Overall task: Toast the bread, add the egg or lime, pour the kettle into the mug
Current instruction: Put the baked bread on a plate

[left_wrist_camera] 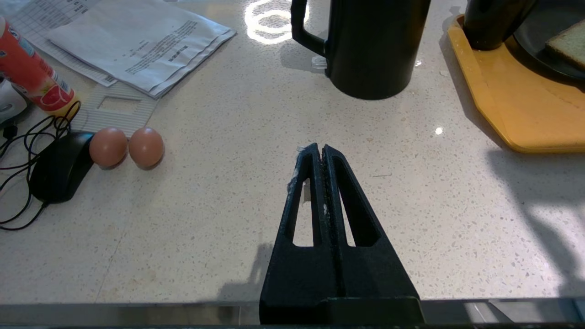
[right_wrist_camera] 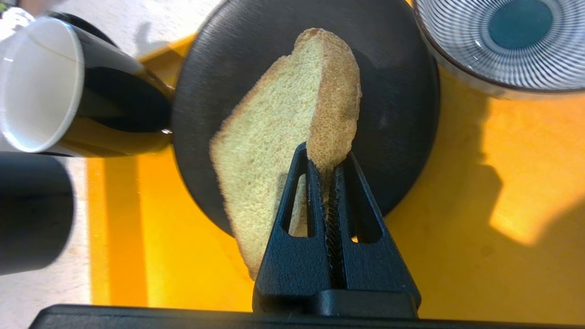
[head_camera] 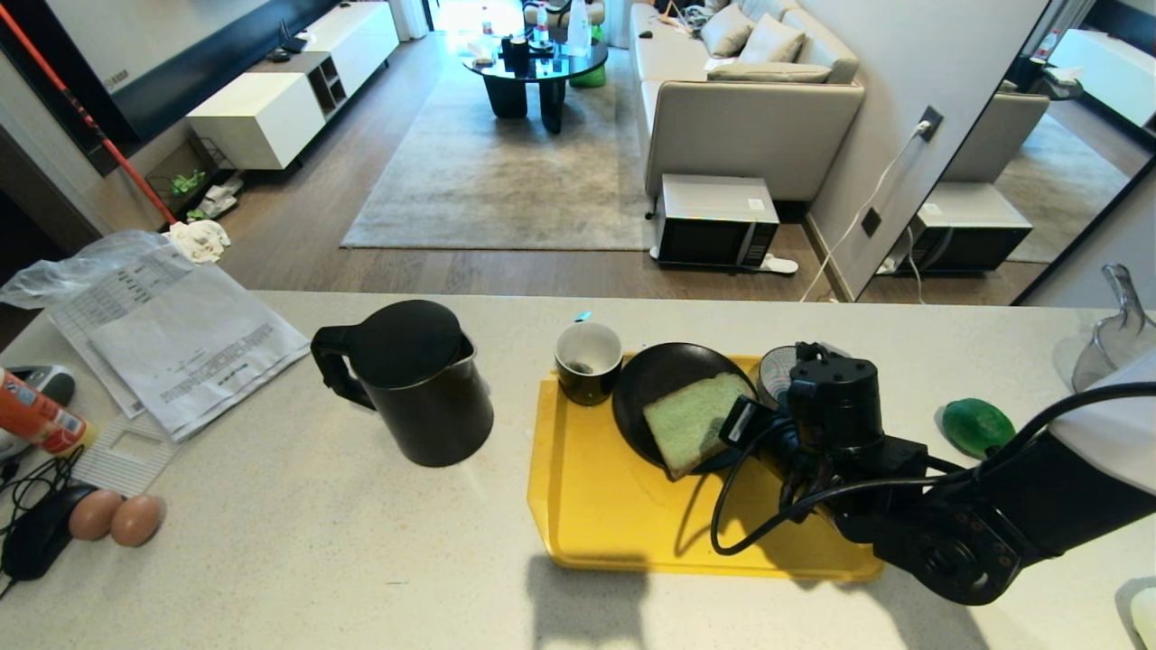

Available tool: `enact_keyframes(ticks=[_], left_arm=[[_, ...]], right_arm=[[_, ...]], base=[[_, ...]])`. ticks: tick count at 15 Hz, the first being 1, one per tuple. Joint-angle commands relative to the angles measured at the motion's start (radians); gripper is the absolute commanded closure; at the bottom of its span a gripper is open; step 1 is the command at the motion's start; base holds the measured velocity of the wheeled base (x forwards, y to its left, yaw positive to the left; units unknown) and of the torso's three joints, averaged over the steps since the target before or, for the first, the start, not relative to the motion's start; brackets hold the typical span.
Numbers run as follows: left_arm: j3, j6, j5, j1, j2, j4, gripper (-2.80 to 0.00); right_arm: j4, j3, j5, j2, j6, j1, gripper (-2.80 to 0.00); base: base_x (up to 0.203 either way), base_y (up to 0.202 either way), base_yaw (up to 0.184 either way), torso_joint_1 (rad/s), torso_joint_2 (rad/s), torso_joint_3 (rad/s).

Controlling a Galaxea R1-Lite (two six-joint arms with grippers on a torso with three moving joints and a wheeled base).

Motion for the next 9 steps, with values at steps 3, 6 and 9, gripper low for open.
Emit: enact_keyframes(ticks=[3,6,9], left_arm=[[0.017,0.000,0.000,0.000,-0.002,-0.001,0.00],[0.017,0.000,0.000,0.000,-0.002,-0.001,0.00],[0.017,0.000,0.000,0.000,-0.002,-0.001,0.00]], right_arm=[[-0.005,0.009,-0.002,0.015,0.002,-0.017,0.00],[-0.005,0.029,-0.002,0.016,0.001,-0.025,0.00],[-0.005,0.035,-0.002,0.017,-0.014,-0.025,0.00]], base=[[0.000,0.000,0.000,0.000,0.00,0.000],[0.000,0.000,0.000,0.000,0.00,0.000],[0.000,0.000,0.000,0.000,0.00,0.000]])
